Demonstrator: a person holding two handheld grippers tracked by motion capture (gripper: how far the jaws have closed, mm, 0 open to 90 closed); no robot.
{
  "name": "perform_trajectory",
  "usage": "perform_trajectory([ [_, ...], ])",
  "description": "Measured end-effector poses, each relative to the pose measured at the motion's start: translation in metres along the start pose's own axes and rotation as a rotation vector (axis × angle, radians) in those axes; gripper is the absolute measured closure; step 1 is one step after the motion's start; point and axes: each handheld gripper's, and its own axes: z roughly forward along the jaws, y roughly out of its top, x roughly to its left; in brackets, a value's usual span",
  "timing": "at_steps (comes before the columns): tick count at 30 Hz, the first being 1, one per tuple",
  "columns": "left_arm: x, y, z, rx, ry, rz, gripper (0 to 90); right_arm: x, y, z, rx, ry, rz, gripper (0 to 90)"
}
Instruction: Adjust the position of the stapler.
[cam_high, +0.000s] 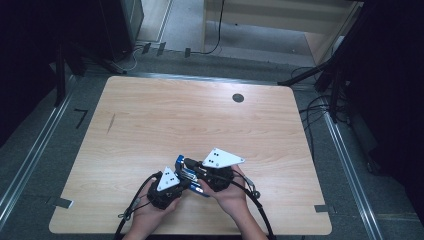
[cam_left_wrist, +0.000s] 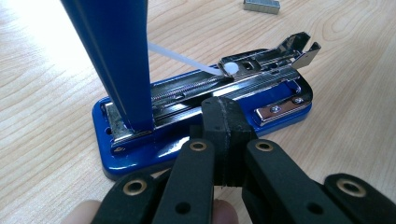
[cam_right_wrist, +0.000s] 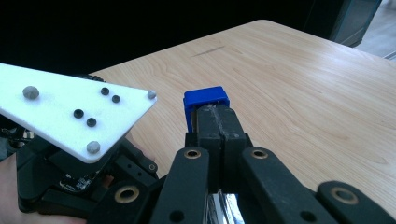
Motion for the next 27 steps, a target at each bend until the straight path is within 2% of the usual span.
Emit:
perform_trajectory([
  [13, 0.0, 0.0, 0.0, -0.001, -0.002, 0.0, 90.0, 0.0, 0.004, 0.011, 0.0, 0.014, -0.002, 90.0],
  [15, 0.0, 0.0, 0.0, 0.001, -0.003, 0.0, 90.0, 0.001, 0.003, 0.014, 0.012, 0.017, -0.009, 90.0],
  [18, 0.0, 0.0, 0.0, 0.001, -0.006, 0.0, 90.0, 0.003, -0.003, 0.025, 0.075, 0.001, -0.04, 90.0],
  [20, 0.0, 0.0, 0.0, 0.002, -0.006, 0.0, 90.0, 0.003, -0.004, 0.027, 0.078, 0.001, -0.036, 90.0],
  [22, 0.001, 0.0, 0.0, 0.004, -0.007, 0.0, 90.0, 0.0, -0.007, 0.028, 0.071, 0.015, -0.009, 90.0],
  [27, 0.001, 0.0, 0.0, 0.003, -0.006, 0.002, 90.0, -0.002, -0.008, 0.029, 0.078, 0.016, -0.01, 90.0],
])
